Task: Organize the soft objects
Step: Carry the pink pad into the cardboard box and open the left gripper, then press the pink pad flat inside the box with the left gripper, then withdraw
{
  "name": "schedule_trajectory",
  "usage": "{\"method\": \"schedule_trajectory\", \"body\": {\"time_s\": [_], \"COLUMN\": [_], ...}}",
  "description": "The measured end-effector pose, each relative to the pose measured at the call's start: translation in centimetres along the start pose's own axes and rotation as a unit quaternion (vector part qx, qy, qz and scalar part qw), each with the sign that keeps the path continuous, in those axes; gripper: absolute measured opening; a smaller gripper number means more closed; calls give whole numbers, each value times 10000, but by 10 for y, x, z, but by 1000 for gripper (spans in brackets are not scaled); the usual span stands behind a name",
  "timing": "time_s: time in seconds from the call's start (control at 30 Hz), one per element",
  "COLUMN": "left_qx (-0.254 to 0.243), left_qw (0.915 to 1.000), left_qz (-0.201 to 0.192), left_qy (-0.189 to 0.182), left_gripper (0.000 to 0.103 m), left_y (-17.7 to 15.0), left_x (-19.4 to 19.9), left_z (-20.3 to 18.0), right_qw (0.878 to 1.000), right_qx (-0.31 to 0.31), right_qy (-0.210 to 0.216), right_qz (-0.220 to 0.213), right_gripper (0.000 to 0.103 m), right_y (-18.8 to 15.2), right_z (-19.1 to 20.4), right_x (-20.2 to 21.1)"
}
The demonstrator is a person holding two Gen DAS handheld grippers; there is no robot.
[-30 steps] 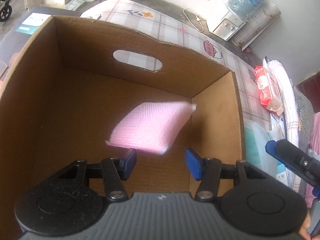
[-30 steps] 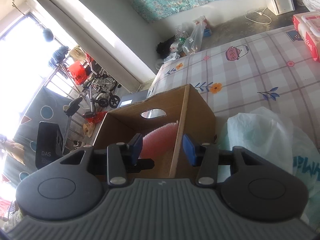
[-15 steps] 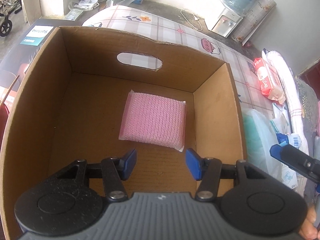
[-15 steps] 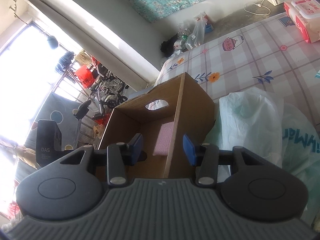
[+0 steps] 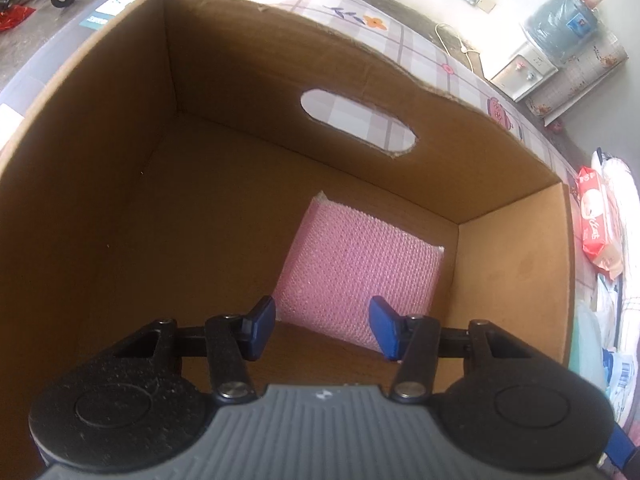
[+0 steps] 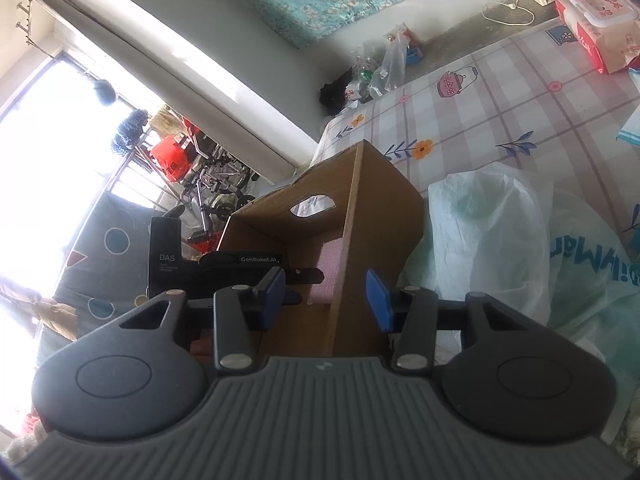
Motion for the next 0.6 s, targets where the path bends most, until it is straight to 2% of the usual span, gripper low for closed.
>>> {"method": "schedule_trajectory", "body": {"time_s": [0.27,0.33,0.4,0.47,0.5,0.53,0.6], "left_qx": [-498,-866,-1341,-1862,-2209,-2633,-3491], "left_qw": [9976,9959,9908,9808,9724,9608,9298], "left_qz": [347,185,-134,-438,-579,-670,-840], "left_qy": [-347,-174,114,387,478,541,806], "left_gripper": [52,52,55,63,67,75,80], "left_y": [-33,-35,-33,-27,-26,-24,-26], "left_x": [0,9,20,28,32,34,36], "left_z": [-16,-19,-22,-25,-29,-33,-43], "right_qw": [10000,9999,9996,9988,9982,9976,9966], "right_qx": [-38,60,248,427,522,604,723], "right_qy": [-43,-63,-109,-120,-127,-144,-194], "right_qz": [30,55,108,198,252,290,339], "right_gripper": [45,45,47,50,51,53,54], "right_y": [1,-1,-5,-11,-14,-17,-22], "right_z": [-6,-5,-2,1,2,2,2], "right_x": [-4,-5,-6,-6,-6,-5,-3]}}
Point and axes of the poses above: each gripper's, at about its wrist camera, not at the fingertips, and x roughly against the way its jaws point, z to its left, y to its top, the point moved 4 cm from there along -x, roughly the way its jaws point, and after that the axes turned 11 degrees about -x, right-handed, at the moved point
